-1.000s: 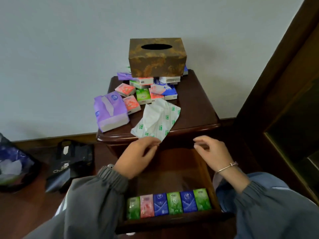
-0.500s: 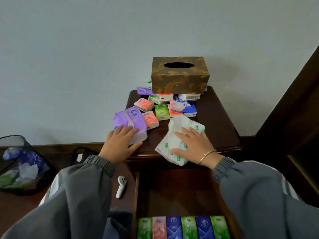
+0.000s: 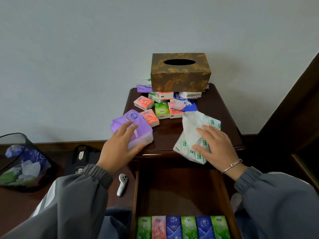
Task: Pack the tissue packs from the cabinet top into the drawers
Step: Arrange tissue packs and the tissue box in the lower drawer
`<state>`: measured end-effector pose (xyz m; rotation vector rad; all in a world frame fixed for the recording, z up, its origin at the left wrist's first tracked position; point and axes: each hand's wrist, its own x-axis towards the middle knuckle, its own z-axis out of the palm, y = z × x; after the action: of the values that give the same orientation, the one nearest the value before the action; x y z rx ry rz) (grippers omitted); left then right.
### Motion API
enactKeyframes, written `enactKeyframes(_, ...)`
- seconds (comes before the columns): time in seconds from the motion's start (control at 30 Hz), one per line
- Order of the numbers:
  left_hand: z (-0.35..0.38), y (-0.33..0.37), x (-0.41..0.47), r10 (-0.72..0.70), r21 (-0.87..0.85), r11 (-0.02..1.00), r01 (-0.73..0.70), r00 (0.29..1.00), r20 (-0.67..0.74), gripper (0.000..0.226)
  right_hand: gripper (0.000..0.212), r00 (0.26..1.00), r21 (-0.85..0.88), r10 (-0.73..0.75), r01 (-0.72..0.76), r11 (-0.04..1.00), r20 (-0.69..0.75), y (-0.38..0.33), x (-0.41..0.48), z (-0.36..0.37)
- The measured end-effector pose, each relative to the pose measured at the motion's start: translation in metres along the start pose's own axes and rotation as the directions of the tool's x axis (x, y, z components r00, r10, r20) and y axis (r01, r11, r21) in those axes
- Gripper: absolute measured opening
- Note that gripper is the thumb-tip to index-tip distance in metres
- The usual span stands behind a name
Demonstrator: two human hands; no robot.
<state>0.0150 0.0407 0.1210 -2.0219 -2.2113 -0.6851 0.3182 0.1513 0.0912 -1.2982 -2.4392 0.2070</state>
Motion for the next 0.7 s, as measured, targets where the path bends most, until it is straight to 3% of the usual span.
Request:
enactKeyframes(0.07, -0.004, 0.001, 0.006, -0.111, -0.118, 0.988, 0.096, 0.985, -0.129, 0.051, 0.051, 0.979, 0.119, 0.124, -0.105, 0.987, -0.161, -0.002, -0.01, 0.003)
enactKeyframes(0.17, -0.011, -0.011, 0.023, -0.37, -0.266, 0.913, 0.311, 0.905, -0.211, 0.043, 0.046, 0.873, 0.282, 0.408, -0.334, 0.899, -0.267, -0.001, -0.019, 0.006)
enactKeyframes(0.23, -0.013, -0.021, 0.035, -0.559, -0.337, 0.798, 0.5, 0.823, -0.102, 0.048, 0.044, 0.795, 0.369, 0.532, -0.419, 0.83, -0.293, 0.0, -0.023, 0.006)
enactKeyframes(0.3, -0.01, -0.027, 0.043, -0.663, -0.419, 0.653, 0.632, 0.743, 0.088, 0.05, 0.042, 0.765, 0.479, 0.589, -0.429, 0.766, -0.258, -0.002, -0.029, 0.008)
enactKeyframes(0.37, -0.004, -0.029, 0.046, -0.671, -0.509, 0.542, 0.669, 0.709, 0.217, 0.04, 0.039, 0.757, 0.559, 0.624, -0.437, 0.705, -0.193, -0.003, -0.033, 0.012)
enactKeyframes(0.43, 0.0, -0.03, 0.044, -0.683, -0.52, 0.529, 0.67, 0.7, 0.208, 0.032, 0.038, 0.745, 0.582, 0.651, -0.469, 0.664, -0.143, -0.001, -0.036, 0.013)
enactKeyframes(0.5, 0.003, -0.031, 0.039, -0.699, -0.514, 0.534, 0.672, 0.693, 0.18, 0.023, 0.038, 0.746, 0.591, 0.654, -0.473, 0.653, -0.126, -0.002, -0.037, 0.01)
enactKeyframes(0.57, 0.003, -0.03, 0.034, -0.703, -0.512, 0.518, 0.685, 0.682, 0.201, 0.012, 0.035, 0.79, 0.55, 0.583, -0.406, 0.73, -0.191, -0.004, -0.036, 0.006)
enactKeyframes(0.63, 0.001, -0.029, 0.029, -0.683, -0.498, 0.53, 0.686, 0.694, 0.228, 0.008, 0.035, 0.868, 0.418, 0.415, -0.282, 0.863, -0.273, -0.007, -0.033, 0.002)
enactKeyframes(0.7, -0.002, -0.027, 0.024, -0.644, -0.474, 0.566, 0.675, 0.721, 0.257, 0.015, 0.037, 0.935, 0.255, 0.237, -0.169, 0.952, -0.263, -0.01, -0.024, -0.002)
